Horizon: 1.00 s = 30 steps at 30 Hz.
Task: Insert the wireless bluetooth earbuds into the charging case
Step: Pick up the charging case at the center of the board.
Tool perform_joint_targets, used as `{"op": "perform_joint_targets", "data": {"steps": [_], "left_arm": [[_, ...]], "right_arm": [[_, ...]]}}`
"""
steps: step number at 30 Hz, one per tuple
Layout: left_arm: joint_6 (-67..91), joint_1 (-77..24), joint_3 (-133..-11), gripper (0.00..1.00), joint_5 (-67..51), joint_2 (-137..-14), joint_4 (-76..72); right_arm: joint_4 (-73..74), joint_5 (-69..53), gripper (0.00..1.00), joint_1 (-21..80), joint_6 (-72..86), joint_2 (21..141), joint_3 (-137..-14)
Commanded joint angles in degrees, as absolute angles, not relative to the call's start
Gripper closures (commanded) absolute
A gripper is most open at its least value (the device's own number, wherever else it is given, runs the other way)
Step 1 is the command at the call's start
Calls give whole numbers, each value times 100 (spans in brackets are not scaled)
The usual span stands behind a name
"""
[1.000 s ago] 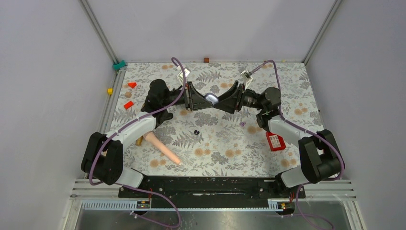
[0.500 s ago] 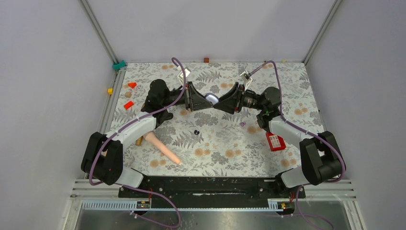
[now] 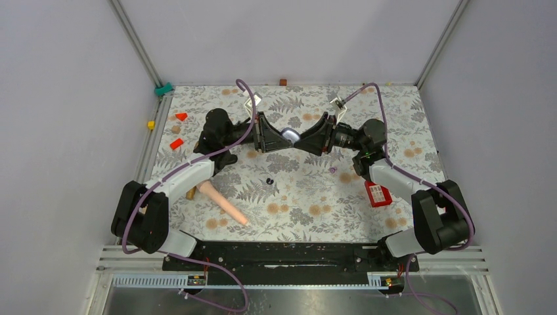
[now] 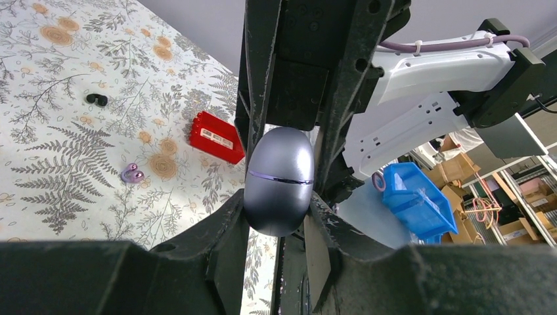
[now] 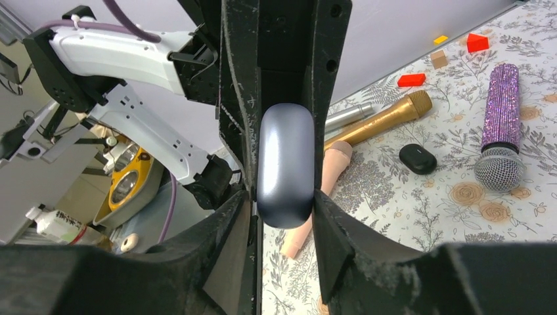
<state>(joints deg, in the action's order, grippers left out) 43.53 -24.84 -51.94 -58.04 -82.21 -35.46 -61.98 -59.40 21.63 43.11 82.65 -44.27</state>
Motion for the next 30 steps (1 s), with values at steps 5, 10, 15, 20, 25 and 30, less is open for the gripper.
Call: {"op": "perform_joint_targets", "data": {"steps": [5, 10, 15, 20, 25, 30], "left_arm": [[4201, -2476, -5240, 99, -5736, -8156, -3637], [3942, -2472, -5379, 58, -5810, -8191, -3217], [3577, -2478, -5577, 43, -5959, -8203, -2702], [2861, -2478, -5793, 32, -6120, -8141, -1939], [2671, -2517, -5843, 31, -6389, -8156, -1831], [2516, -2598, -5898, 38, -6499, -8156, -1697]], "right_arm": [[-6340, -5987, 71, 2120, 4097, 8002, -4482], [-5882, -6085, 77, 2112, 3728, 7783, -4582], [-4615, -6286, 77, 2084, 2869, 7476, -4851], [-3051, -6466, 77, 2068, 1831, 7278, -5300], [-2580, -6469, 78, 2065, 1750, 7320, -5475], [-2632, -6450, 79, 2065, 1846, 7494, -5396]]}}
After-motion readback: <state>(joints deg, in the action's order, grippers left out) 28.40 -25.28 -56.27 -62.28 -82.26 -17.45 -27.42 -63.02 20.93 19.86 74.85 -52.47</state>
